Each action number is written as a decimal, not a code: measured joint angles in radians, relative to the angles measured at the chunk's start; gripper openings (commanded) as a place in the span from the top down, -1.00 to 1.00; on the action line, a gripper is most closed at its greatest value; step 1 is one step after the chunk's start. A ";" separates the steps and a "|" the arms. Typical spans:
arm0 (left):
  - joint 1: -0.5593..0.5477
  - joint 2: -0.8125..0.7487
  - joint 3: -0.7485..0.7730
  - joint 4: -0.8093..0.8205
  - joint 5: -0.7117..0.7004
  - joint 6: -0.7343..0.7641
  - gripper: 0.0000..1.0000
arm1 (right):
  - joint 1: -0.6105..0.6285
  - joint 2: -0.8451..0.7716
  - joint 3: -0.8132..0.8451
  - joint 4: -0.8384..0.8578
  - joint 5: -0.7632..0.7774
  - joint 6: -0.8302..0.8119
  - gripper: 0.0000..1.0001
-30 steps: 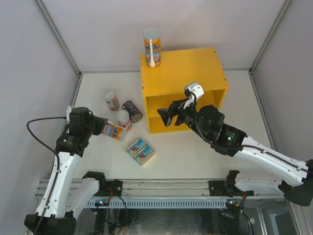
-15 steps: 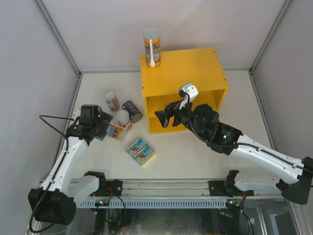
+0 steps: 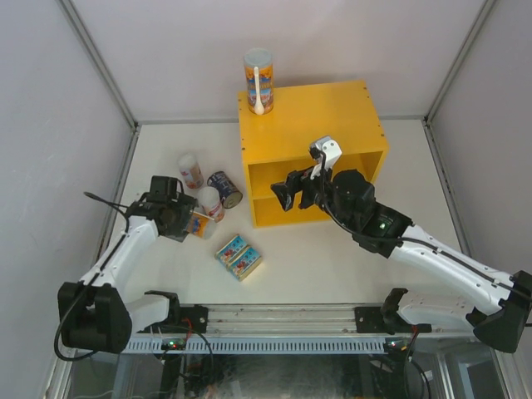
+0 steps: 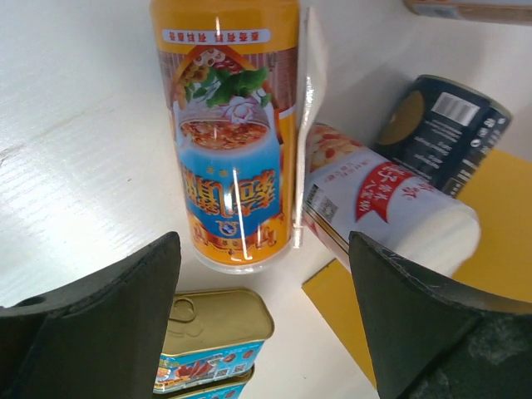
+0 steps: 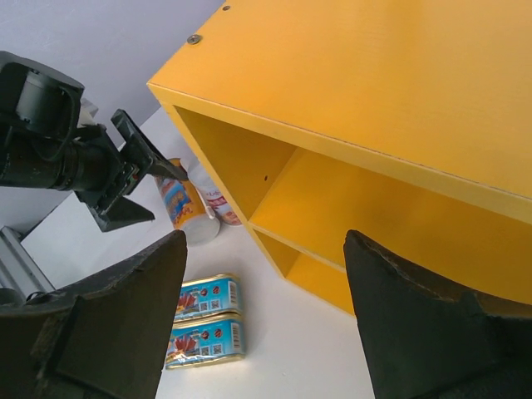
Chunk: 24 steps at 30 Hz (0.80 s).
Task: Place and organize the canned foods onto the counter
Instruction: Pick up the canned food from the center of the board.
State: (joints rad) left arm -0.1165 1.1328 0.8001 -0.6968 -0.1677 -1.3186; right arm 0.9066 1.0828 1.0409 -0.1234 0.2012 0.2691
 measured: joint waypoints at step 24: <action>0.011 0.210 -0.003 0.024 0.015 -0.060 -0.93 | -0.091 0.046 0.000 0.019 -0.106 0.003 -0.53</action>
State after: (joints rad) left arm -0.1051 1.3430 0.7971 -0.6724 -0.1528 -1.3788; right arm 0.8154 1.1290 1.0409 -0.1047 0.0956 0.2726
